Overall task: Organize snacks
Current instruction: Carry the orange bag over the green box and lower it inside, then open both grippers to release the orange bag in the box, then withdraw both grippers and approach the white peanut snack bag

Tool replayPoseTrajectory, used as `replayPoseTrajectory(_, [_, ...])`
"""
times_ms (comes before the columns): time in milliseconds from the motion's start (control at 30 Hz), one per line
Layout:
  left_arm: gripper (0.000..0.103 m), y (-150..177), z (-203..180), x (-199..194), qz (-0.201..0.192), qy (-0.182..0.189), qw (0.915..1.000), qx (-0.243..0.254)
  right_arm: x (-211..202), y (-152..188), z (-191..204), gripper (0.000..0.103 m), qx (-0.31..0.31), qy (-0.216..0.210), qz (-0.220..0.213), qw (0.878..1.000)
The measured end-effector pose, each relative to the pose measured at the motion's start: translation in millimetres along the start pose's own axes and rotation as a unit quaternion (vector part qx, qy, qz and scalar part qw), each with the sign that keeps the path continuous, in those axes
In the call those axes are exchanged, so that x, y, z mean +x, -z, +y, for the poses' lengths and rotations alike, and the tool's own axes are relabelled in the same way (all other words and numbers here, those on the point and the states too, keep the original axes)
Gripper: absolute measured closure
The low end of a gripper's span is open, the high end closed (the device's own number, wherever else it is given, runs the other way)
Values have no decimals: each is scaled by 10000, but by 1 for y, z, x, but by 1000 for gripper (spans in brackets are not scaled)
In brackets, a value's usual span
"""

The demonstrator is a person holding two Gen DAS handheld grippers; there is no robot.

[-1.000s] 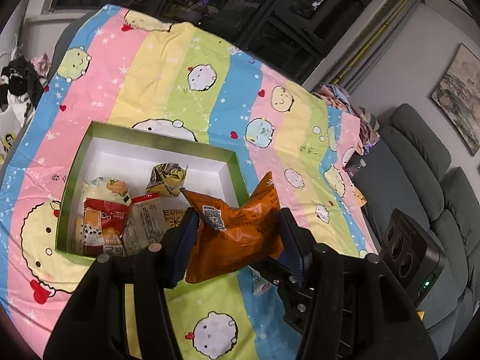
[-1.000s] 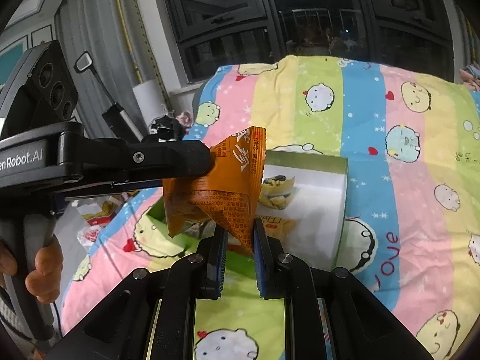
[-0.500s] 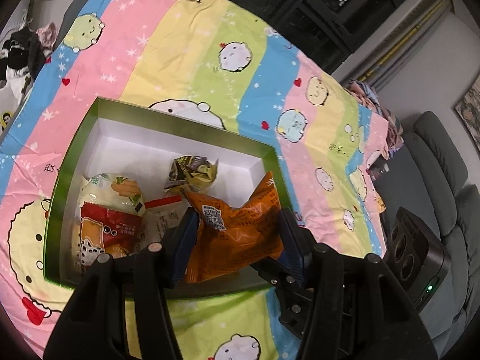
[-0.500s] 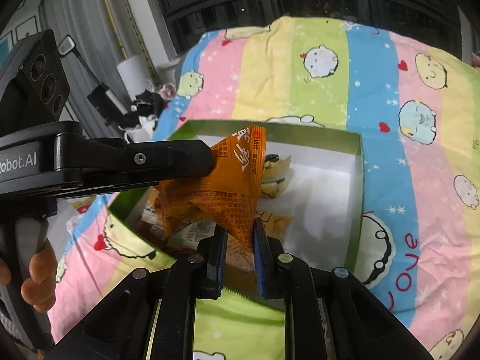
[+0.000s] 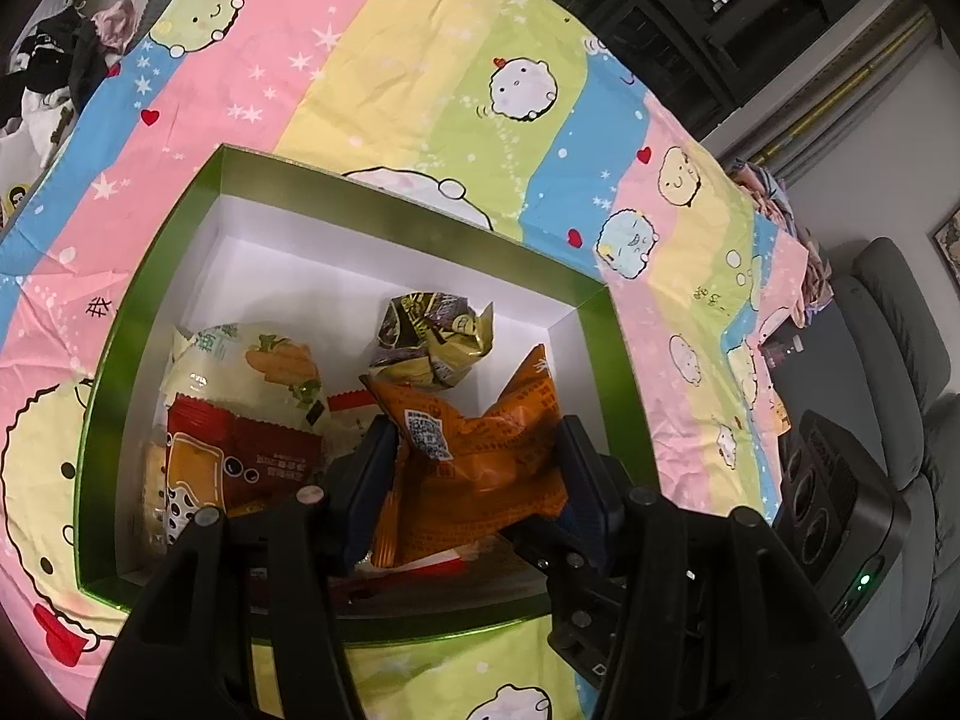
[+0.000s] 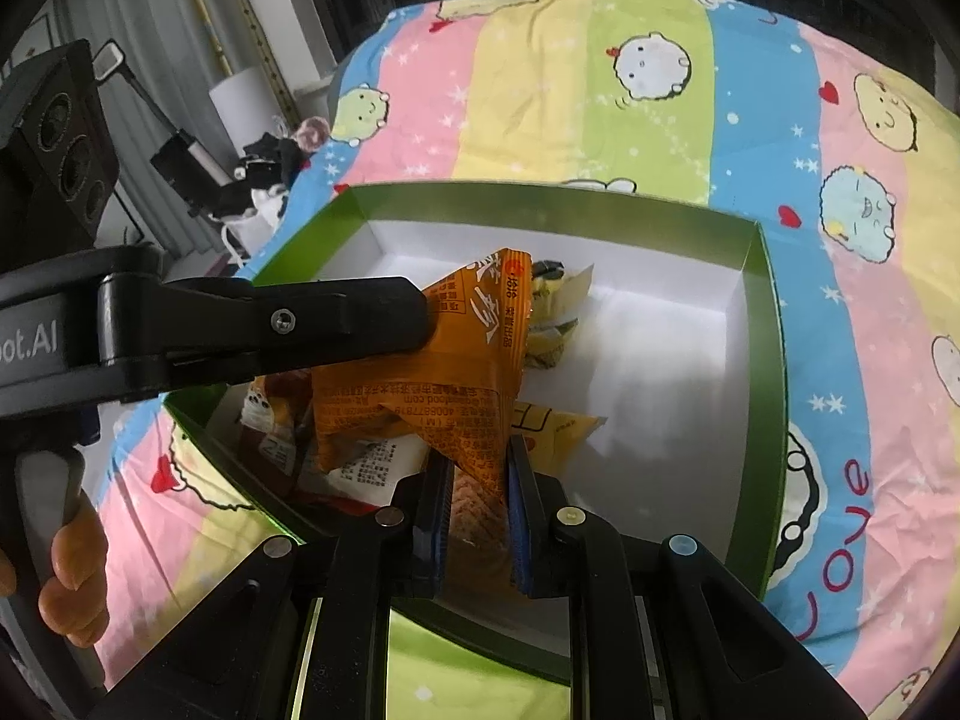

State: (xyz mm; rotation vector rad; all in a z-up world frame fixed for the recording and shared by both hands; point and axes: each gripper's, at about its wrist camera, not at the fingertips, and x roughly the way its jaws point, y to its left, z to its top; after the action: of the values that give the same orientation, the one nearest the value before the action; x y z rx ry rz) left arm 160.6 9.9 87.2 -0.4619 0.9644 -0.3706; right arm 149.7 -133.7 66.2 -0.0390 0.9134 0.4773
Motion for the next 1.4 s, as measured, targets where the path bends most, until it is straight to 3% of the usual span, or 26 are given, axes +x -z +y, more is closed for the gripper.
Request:
replayPoseTrajectory(267, [48,-2,1,6,14,-106,9999,4,8,-2,-2,85,70,162,115,9998])
replayPoseTrajectory(400, [47,1,-3,9,9,-270,9996,91,9,-1,-1,75,104,214,199,9995])
replayPoseTrajectory(733, [45,-1,-8,2,-115,-463,9987,198,-4,-2,2,69,92,309,50,9995])
replayPoseTrajectory(867, [29,-1,-12,-12,-298,-527,9979,243,-17,0,-4,64,222,382,-136,9989])
replayPoseTrajectory(967, [24,1,-18,-24,-455,-587,9967,327,-33,4,-10,53,381,353,-296,9982])
replayPoseTrajectory(1167, [12,12,-28,-45,-620,-623,9954,390,-64,10,-12,44,538,314,-600,9963])
replayPoseTrajectory(1300, [11,25,-36,-57,-633,-625,9950,454,-90,19,-14,39,638,156,-813,9945])
replayPoseTrajectory(1400, [2,37,-42,-63,-593,-613,9950,522,-111,30,-17,29,707,187,-963,9927])
